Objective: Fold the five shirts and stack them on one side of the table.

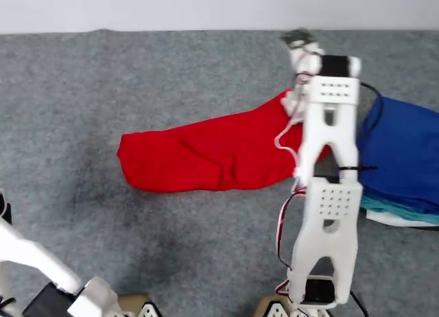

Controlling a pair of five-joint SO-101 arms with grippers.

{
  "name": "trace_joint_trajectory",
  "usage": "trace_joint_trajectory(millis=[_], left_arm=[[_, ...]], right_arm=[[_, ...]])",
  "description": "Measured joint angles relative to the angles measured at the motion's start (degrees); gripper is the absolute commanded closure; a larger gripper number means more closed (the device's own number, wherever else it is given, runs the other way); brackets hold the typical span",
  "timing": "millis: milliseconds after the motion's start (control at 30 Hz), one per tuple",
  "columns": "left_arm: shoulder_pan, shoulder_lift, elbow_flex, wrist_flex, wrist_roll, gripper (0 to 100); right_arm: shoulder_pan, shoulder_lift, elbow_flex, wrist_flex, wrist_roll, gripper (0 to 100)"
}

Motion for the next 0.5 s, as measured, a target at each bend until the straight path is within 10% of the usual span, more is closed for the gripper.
trace_joint_trajectory(millis=[500], left_arm=[[0.0,0.0,0.0,0.0,0.0,99]], right_arm=[[-31.9,-22.5,20.0,-0.5,-1.1,99.0]])
